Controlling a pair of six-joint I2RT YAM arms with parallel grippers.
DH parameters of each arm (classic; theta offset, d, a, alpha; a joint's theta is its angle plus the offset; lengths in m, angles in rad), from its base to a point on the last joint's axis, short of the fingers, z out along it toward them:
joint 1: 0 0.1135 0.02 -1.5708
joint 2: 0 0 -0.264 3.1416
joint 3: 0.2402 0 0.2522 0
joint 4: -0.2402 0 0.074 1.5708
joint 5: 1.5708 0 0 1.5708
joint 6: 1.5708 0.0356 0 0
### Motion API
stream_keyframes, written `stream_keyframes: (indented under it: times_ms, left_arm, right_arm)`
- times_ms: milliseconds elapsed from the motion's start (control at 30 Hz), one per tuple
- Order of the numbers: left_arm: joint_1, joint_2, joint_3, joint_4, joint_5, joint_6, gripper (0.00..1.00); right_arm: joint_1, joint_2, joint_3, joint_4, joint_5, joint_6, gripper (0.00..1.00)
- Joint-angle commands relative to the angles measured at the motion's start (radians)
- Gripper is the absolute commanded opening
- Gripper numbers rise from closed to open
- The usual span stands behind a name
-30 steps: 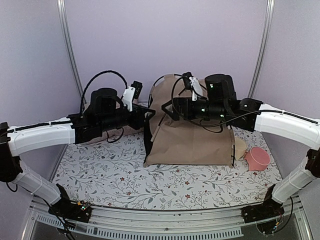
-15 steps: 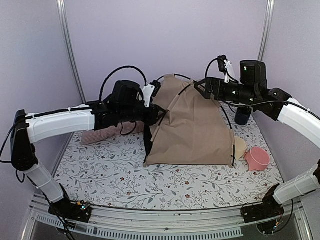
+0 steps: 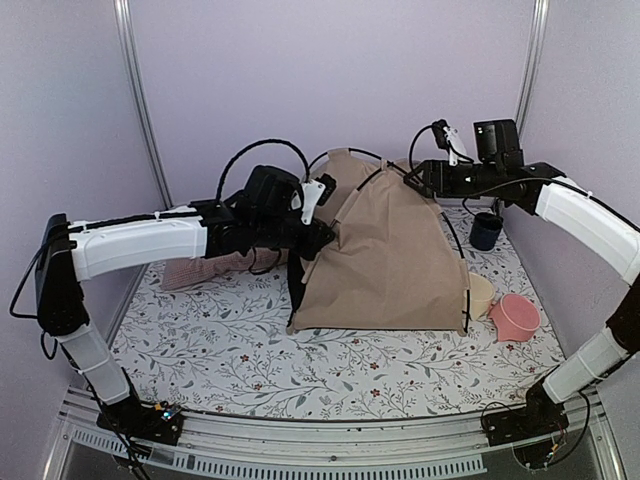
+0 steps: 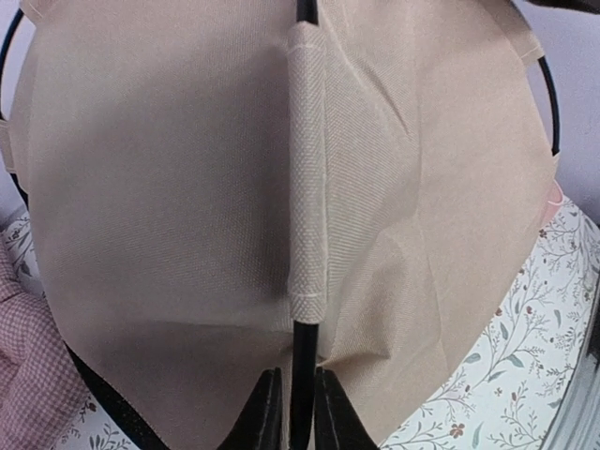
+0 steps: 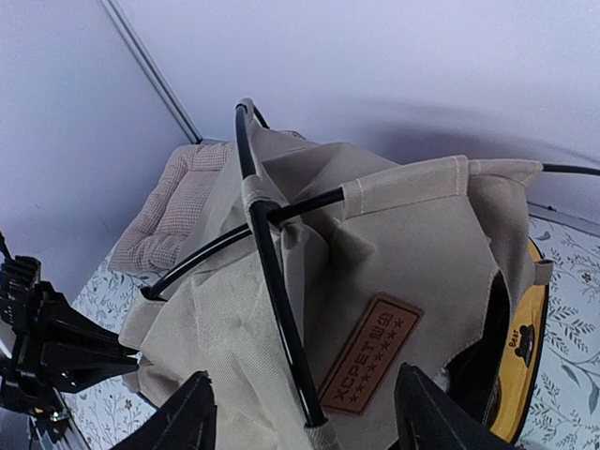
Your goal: Set up the pet tent
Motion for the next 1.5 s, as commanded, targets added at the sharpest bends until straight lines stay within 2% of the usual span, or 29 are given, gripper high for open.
stream_keyframes:
  times_ms: [0, 100, 300, 400, 700, 900, 1033, 1133, 1233, 1400, 1467]
  left_arm:
    - [-0.011, 0.016, 0.035, -0.015, -0.009, 0.016, 0.10]
    - [-0.012, 0.023, 0.046, -0.013, -0.005, 0.023, 0.00]
    - [-0.015, -0.017, 0.027, 0.004, -0.029, 0.028, 0.00]
    - [-0.015, -0.086, -0.025, 0.045, -0.067, 0.030, 0.00]
    - [-0.010, -0.363, -0.270, 0.211, -0.214, 0.014, 0.00]
    - [0.057, -0.477, -0.346, 0.265, -0.223, 0.074, 0.00]
    - [0.143, -0.498, -0.295, 0.285, -0.061, 0.148, 0.00]
    - [0.167, -0.480, -0.225, 0.290, 0.043, 0.220, 0.00]
    - [0.189, -0.449, -0.158, 0.282, 0.103, 0.279, 0.00]
    - [0.304, -0.412, -0.088, 0.259, 0.248, 0.316, 0.00]
    - [0.357, -0.398, -0.057, 0.231, 0.340, 0.324, 0.00]
  right_arm:
    - [-0.001, 0.081, 0.088, -0.014, -0.113, -0.046, 0.60]
    - [-0.001, 0.119, 0.119, -0.018, -0.107, -0.049, 0.49]
    - [-0.005, 0.128, 0.138, -0.041, 0.081, -0.024, 0.15]
    - [-0.015, 0.123, 0.138, -0.058, 0.187, 0.002, 0.02]
    - [-0.027, 0.091, 0.133, -0.079, 0.376, 0.079, 0.00]
    - [-0.026, 0.047, 0.113, -0.039, 0.271, 0.089, 0.00]
    - [-0.026, 0.012, 0.124, -0.015, 0.178, 0.056, 0.00]
    - [-0.027, -0.029, 0.144, 0.017, 0.069, 0.020, 0.07]
    - [-0.026, -0.069, 0.169, 0.035, -0.016, -0.014, 0.23]
    - [-0.027, -0.152, 0.193, 0.046, -0.044, -0.068, 0.67]
    - [-0.026, -0.192, 0.184, 0.060, -0.047, -0.101, 0.81]
